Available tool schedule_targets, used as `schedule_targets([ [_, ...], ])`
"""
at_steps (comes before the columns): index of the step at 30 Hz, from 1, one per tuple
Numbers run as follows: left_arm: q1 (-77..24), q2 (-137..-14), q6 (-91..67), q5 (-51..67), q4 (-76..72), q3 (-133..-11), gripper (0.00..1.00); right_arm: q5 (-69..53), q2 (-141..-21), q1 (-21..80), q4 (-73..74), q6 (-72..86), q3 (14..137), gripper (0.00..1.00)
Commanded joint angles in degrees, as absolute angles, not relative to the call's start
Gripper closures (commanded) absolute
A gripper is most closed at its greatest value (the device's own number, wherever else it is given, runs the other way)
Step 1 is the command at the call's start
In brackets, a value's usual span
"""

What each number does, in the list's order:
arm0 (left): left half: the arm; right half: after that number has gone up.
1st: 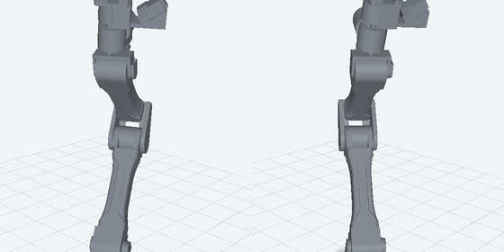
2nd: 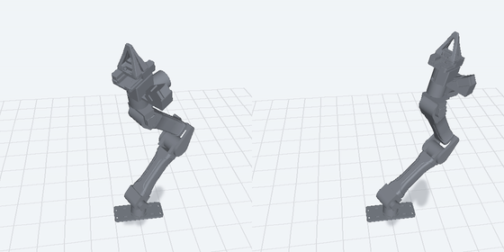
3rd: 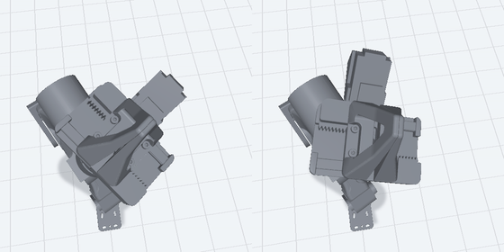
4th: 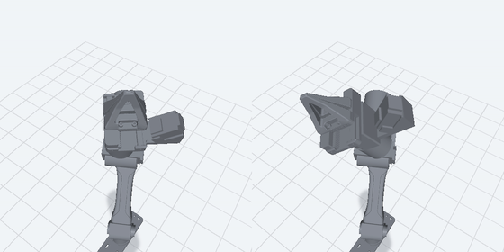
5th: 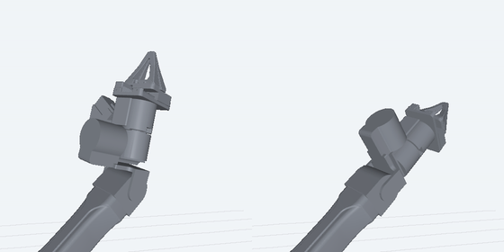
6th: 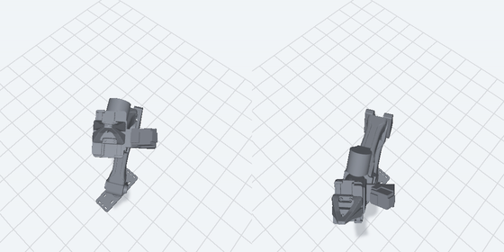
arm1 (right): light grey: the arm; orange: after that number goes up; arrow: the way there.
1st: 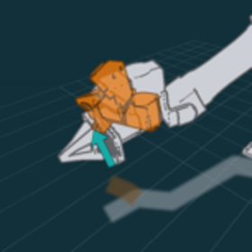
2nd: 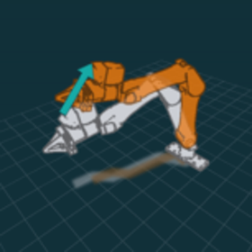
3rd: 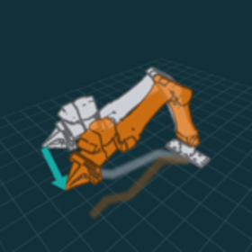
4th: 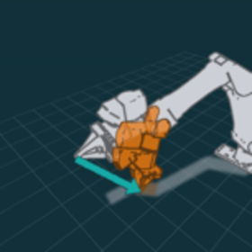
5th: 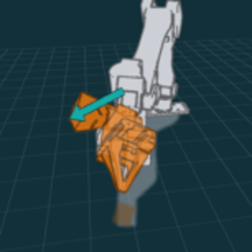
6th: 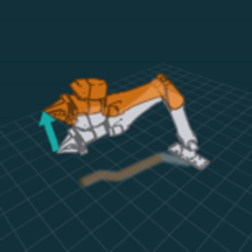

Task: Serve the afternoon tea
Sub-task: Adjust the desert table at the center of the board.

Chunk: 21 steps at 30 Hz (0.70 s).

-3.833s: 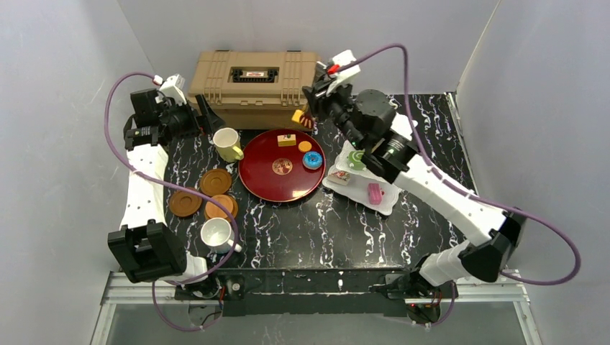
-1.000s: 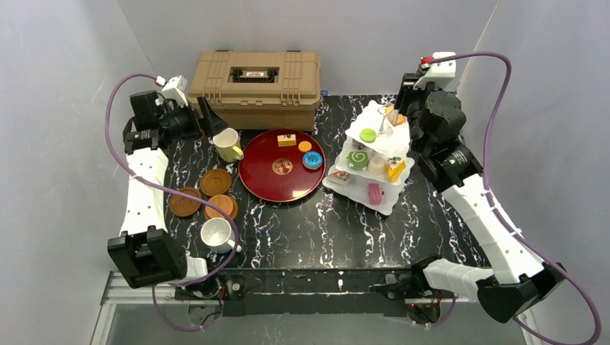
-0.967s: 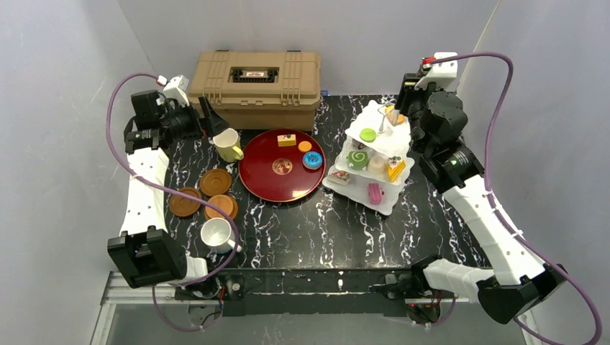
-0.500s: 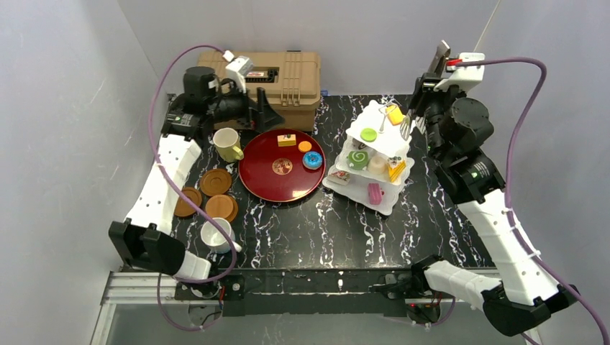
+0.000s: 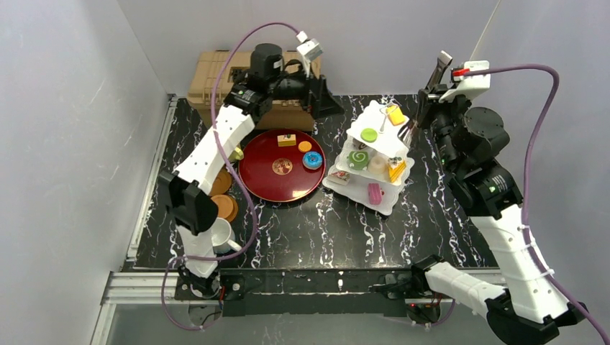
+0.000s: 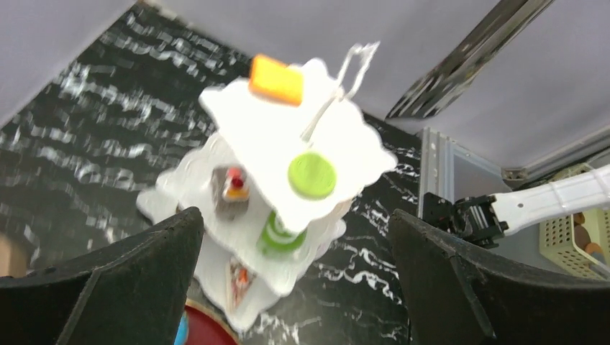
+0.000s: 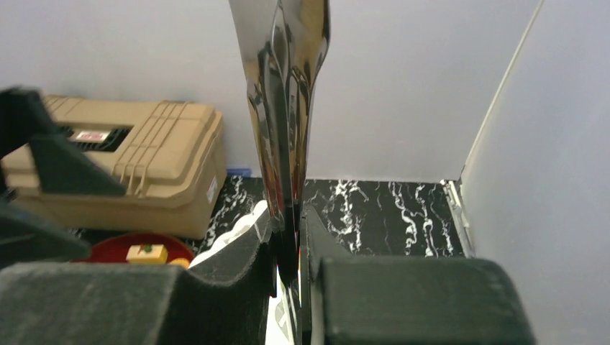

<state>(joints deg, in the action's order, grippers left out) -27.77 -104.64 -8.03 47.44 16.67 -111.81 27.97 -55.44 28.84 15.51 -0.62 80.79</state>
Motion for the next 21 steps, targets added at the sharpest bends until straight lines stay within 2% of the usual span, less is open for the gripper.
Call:
schedule_targets([
  [1, -30.81, -108.78, -8.68, 52.64, 11.99, -121.45, 0.01, 24.02, -51.64, 28.56, 19.46, 0.96, 83.97, 0.86],
  [5, -33.70, -112.95, -9.23, 57.18, 6.56, -125.15, 0.01, 24.59, -48.07, 28.56, 24.31, 1.40, 83.96, 0.87],
  [10, -36.74, -118.61, -6.48, 60.35, 7.39, -130.36, 0.01, 24.20, -45.29, 28.56, 27.30, 2.28, 83.86, 0.87],
  [21, -38.46, -125.65, -5.83, 55.96, -5.13, -132.84, 0.01, 19.20, -43.98, 28.64, 29.08, 5.05, 85.15, 0.88],
])
